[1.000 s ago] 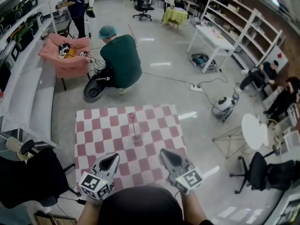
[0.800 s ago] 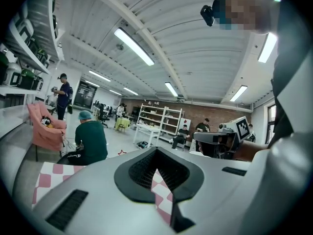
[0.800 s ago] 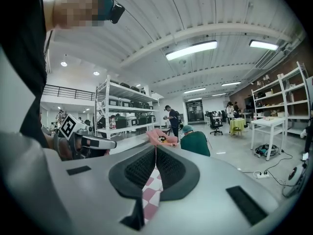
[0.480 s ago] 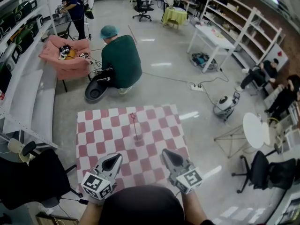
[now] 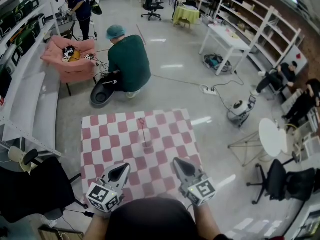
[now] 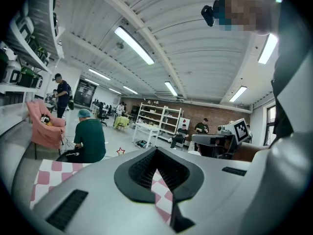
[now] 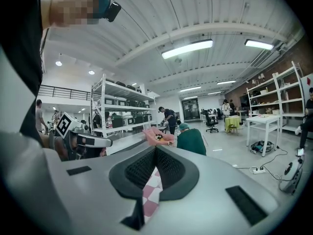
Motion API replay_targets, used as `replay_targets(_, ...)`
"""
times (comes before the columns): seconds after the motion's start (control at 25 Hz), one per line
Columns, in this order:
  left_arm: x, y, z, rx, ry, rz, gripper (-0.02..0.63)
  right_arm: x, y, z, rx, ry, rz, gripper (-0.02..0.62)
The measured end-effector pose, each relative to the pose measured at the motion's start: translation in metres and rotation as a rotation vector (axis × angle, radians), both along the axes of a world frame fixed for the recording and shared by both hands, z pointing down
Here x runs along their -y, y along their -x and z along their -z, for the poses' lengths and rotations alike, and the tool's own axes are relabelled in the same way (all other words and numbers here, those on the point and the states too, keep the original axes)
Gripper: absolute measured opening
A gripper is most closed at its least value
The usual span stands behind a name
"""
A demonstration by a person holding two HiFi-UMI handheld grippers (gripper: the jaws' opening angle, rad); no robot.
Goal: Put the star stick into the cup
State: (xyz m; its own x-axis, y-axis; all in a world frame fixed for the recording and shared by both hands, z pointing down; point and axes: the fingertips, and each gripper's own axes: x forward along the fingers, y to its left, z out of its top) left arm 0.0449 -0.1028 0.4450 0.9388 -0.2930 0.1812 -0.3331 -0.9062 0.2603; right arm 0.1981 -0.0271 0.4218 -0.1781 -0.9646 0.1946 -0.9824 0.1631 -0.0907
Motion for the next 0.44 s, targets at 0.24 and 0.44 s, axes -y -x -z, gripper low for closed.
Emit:
replay_targets(0.24,-0.0026,-0.0012,-0.0009,-0.001,0.003,-0.002,0.04,-0.0011,0.0001,0.0011,-0.001,0.002,-0.001,0.017)
replay_targets(0.44,-0.0019,0.0011,-0.0015,0.0,0.004,0.003,0.04,0.0004,0.0031,0.0013,0.002,0.006,0.003,0.017)
